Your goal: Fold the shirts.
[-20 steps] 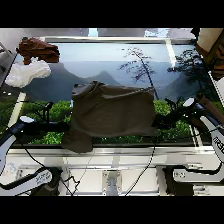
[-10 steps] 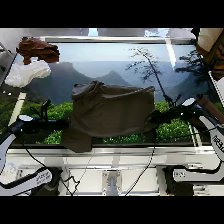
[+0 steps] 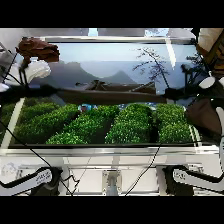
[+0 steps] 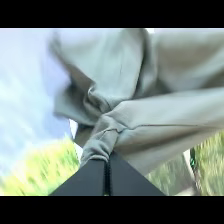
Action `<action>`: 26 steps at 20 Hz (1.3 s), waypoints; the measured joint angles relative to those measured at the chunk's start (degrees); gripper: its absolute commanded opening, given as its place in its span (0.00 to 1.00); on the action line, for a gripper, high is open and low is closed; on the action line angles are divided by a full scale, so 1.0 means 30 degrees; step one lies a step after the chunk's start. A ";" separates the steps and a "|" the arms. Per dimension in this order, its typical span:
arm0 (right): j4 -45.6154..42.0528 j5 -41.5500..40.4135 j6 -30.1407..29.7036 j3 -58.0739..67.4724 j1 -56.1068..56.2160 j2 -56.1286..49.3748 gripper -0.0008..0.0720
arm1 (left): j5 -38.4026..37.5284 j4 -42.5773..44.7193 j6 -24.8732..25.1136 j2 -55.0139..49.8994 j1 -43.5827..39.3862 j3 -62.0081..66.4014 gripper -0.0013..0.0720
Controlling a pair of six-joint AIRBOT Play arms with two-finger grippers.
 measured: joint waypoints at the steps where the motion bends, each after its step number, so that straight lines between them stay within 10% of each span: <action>1: -0.0459 -0.0080 0.0124 0.0707 0.0000 0.0299 0.05 | -0.0102 -0.0015 -0.0095 0.0000 0.0000 0.1151 0.03; 14: -0.4860 -0.1610 0.1479 0.9828 0.0000 0.6535 0.05 | -0.0197 -0.0525 -0.1894 0.1814 0.0007 1.4775 0.03; 26: -0.5275 0.4284 0.3679 1.2123 -0.0022 1.2145 0.05 | -0.3789 0.4080 -0.6098 0.7118 0.0022 1.6917 0.03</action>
